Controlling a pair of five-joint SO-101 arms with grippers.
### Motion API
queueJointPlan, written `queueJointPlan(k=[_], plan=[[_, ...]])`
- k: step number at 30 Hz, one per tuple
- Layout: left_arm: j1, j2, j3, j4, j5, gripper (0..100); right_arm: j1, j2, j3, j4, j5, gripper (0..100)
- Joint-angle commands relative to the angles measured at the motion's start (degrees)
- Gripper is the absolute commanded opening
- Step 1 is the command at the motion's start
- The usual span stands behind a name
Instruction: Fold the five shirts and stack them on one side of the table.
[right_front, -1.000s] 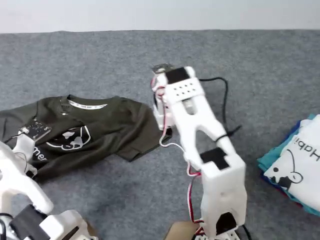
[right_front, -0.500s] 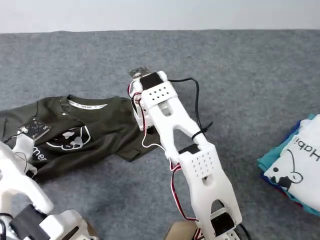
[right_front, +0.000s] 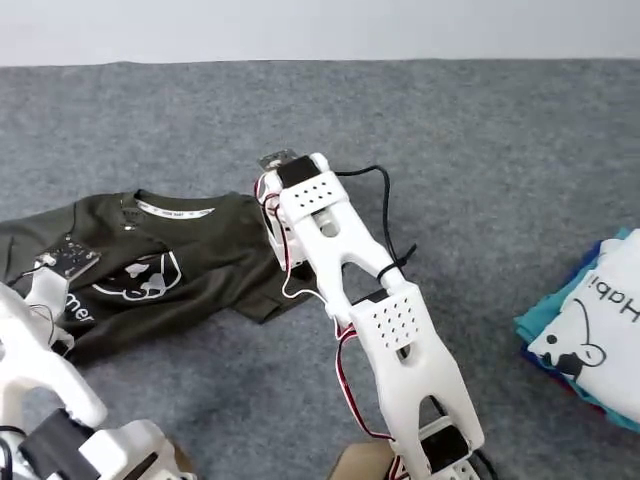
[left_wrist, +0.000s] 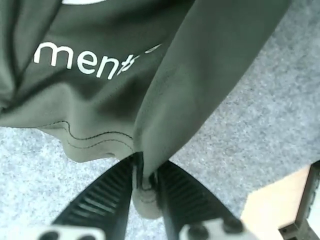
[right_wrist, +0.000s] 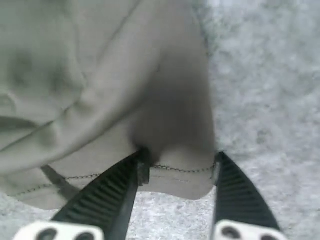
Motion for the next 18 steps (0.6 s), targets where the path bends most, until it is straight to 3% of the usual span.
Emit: queueJointPlan(k=[1, 9, 13, 18], plan=[[-0.35, -2.37, -0.57, 0.44, 0.44, 0, -0.75, -0.75, -1.85, 1.27, 0.09, 3.3], [0.53, -2.37, -1.63, 1.76, 3.87, 0, -0.75, -1.01, -10.37, 2.77, 10.64, 1.0], [0.97, -4.40, -7.43, 7.38, 7.30, 0, -0.66, -5.93, -13.80, 2.86, 12.04, 1.0], [6.68, -13.27, -9.54, 12.40, 11.60, 0, 1.10, -16.04, -13.71, 2.86, 12.57, 0.9]])
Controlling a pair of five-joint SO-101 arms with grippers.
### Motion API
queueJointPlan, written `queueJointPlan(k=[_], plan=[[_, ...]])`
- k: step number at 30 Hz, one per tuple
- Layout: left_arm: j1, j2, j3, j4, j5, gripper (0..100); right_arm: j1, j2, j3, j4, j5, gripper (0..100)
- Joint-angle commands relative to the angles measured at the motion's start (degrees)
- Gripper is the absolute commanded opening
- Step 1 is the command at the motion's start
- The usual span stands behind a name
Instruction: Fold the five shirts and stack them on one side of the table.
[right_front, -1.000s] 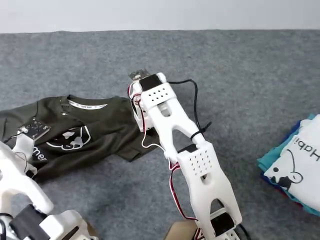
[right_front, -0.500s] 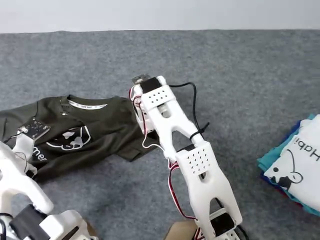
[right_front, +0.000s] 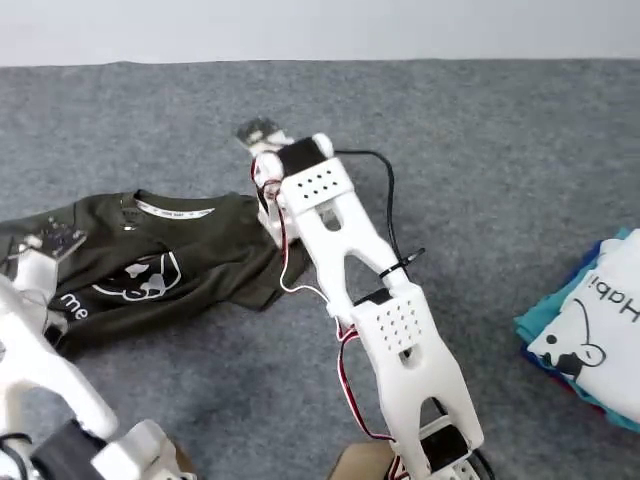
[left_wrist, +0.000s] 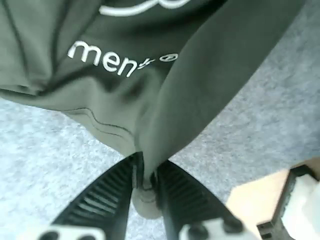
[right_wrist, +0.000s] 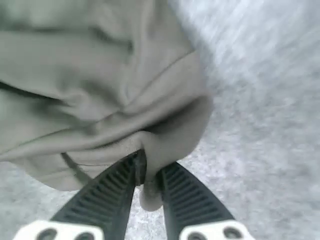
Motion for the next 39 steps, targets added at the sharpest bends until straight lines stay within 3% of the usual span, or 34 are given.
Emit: queueJointPlan(k=[1, 13, 19, 28, 35, 39], plan=[[4.75, -8.88, -2.59, 3.08, 4.04, 0, 2.24, -11.30, -3.34, 2.51, 0.62, 0.9], [17.58, -29.10, -9.27, -3.08, 34.11, 0, 11.30, -36.88, -3.60, 2.42, 0.70, 0.9], [19.87, -33.14, -14.90, -9.67, 34.99, 0, 15.43, -48.31, -3.69, 2.33, 0.88, 0.9], [19.87, -38.77, -23.08, -24.62, 34.99, 0, 20.18, -64.31, -3.69, 1.54, 7.12, 0.9], [19.87, -43.34, -24.84, -32.79, 34.73, 0, 26.51, -73.71, -3.69, -5.49, 7.21, 0.9], [19.87, -45.71, -24.48, -33.32, 31.82, 0, 29.05, -77.05, -3.60, -10.95, 10.11, 0.9]])
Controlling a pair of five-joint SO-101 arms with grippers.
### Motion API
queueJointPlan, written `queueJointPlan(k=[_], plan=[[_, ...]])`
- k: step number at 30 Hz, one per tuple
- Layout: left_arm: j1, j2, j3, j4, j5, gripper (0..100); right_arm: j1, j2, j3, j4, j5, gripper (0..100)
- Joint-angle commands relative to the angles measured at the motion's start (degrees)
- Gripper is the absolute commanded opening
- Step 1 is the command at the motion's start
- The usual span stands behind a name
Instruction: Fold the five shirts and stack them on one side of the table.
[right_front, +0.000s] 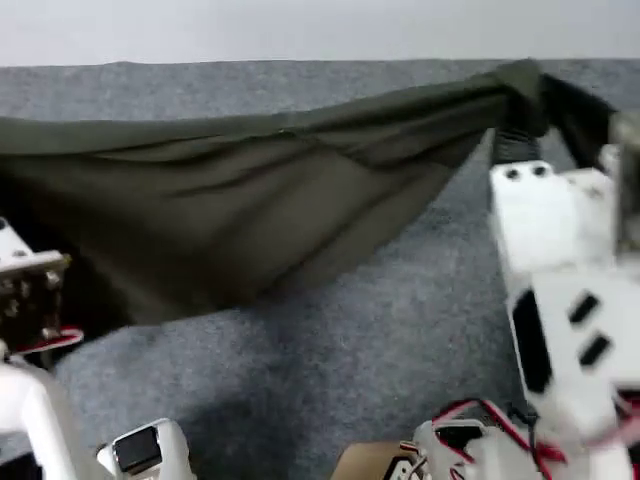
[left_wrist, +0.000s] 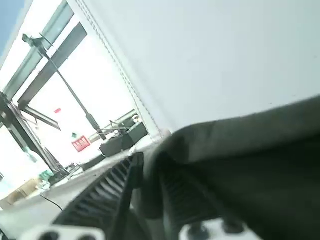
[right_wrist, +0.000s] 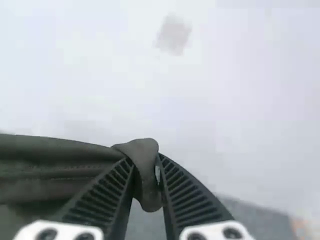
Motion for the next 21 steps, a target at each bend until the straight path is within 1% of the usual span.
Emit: queueJointPlan(k=[1, 3, 8, 14, 21], plan=[[0.26, -1.41, -1.54, -1.58, -3.43, 0, 2.33, -3.30, -3.43, -5.93, 3.78, 0.9], [0.26, -1.58, -1.45, -1.58, -4.22, 0, 2.33, -4.44, -3.25, -8.48, 6.15, 0.9], [0.26, -1.49, -1.27, -1.49, -4.22, 0, 2.59, -5.76, -3.43, -11.21, 11.08, 0.9], [0.09, -2.02, 6.90, -1.49, -4.40, 0, 3.47, -7.69, -3.25, -16.92, 15.47, 0.9], [0.35, -4.66, 6.46, -1.67, -4.40, 0, 3.47, -11.74, -3.25, -16.75, 18.55, 0.9]])
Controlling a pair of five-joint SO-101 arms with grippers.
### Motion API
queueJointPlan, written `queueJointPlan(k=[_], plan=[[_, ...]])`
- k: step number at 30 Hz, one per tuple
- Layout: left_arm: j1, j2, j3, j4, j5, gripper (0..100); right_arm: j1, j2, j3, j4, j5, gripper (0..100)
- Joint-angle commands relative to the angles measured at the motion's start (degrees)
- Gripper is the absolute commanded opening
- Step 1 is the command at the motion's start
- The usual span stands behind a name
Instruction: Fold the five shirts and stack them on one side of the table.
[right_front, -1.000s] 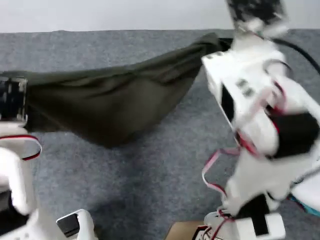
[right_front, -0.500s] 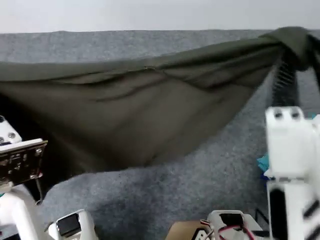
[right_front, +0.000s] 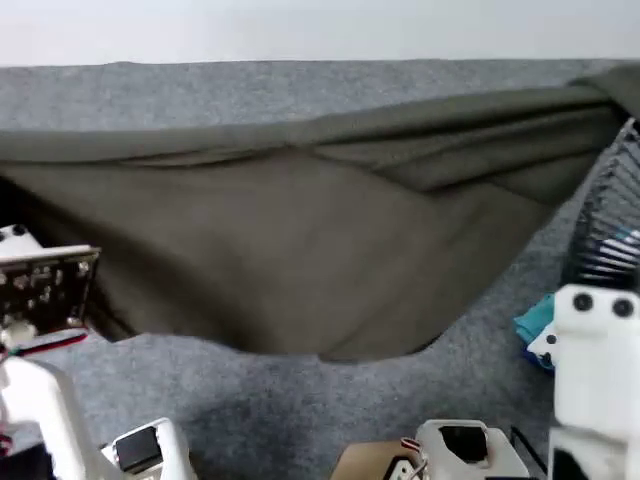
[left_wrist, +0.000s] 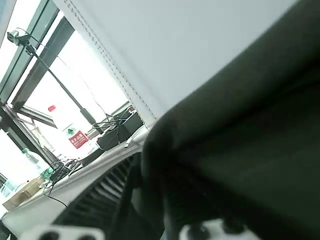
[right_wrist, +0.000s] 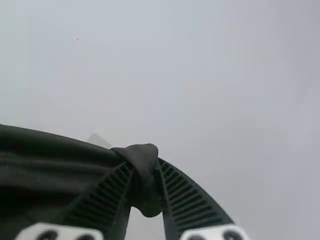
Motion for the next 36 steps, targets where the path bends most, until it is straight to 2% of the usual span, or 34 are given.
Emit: queueJointPlan(k=[1, 8, 12, 19, 27, 30, 36], plan=[[1.14, -2.55, -0.75, -1.05, -0.53, 0, 1.10, -2.24, -0.97, -1.01, 1.67, 0.9], [8.09, -13.45, -0.66, 0.09, -2.37, 0, 1.10, -6.99, -0.97, 6.64, 4.22, 1.0], [8.18, -17.85, -0.66, 5.54, -7.30, 0, 1.10, -9.80, -0.97, 9.54, 5.54, 1.0], [8.09, -21.27, -0.31, 10.90, -7.91, 0, 1.10, -11.74, -0.97, 14.02, 7.74, 1.0], [8.00, -21.36, 12.97, 11.16, -8.00, 0, 1.10, -10.33, 9.32, 17.89, 7.30, 1.0], [8.00, -21.36, 21.32, 6.95, -8.18, 0, 1.10, -10.33, 18.55, 16.84, 6.95, 1.1], [8.18, -21.27, 41.63, -13.19, -8.18, 0, 1.10, -10.33, 43.69, 3.12, 1.58, 1.1]])
